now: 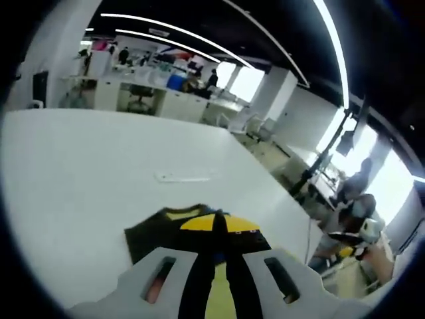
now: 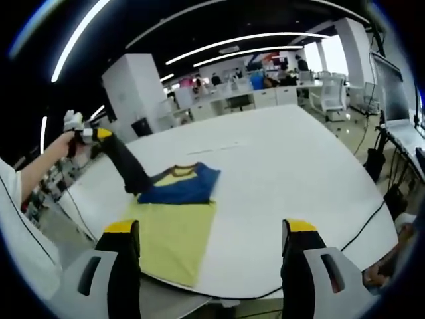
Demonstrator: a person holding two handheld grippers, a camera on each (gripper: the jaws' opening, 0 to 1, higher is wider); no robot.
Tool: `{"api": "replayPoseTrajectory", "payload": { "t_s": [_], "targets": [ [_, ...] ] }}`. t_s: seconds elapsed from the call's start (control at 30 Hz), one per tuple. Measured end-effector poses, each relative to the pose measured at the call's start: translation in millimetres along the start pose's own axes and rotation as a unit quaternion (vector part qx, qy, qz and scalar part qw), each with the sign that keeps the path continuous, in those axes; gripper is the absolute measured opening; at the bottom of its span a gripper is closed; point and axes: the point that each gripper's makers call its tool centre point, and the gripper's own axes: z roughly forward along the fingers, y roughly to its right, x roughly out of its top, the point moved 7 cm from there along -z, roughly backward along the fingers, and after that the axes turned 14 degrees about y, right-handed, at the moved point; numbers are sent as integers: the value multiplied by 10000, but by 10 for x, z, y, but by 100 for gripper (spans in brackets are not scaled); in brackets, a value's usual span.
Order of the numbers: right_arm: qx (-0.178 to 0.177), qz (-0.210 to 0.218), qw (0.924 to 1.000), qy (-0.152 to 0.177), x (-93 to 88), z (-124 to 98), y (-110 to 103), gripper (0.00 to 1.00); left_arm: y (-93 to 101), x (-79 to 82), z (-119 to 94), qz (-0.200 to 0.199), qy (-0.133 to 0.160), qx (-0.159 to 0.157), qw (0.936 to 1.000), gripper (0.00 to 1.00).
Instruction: Fold the garment on the visible template until the final outline fits inside the template.
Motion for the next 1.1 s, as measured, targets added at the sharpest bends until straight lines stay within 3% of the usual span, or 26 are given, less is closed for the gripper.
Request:
{"api": "replayPoseTrajectory", "payload": {
  "t_s": [0.17, 0.4, 0.6, 1.1],
  "targets": [
    [-81, 3, 10000, 5, 13, -45, 56, 88, 27, -142, 200, -115, -99, -31, 9999, 0],
    [-129, 7, 9999, 13, 21, -58, 80, 88, 76, -404, 308, -295, -299, 87, 9991, 0],
    [-154, 27, 9999, 13, 12, -60, 104, 88, 159, -465, 320, -254, -413, 22, 9988, 0],
    [-114, 36, 9999, -5, -10, -36, 84, 88, 154, -570, 424, -288, -499, 134, 9982, 0]
  ]
}}
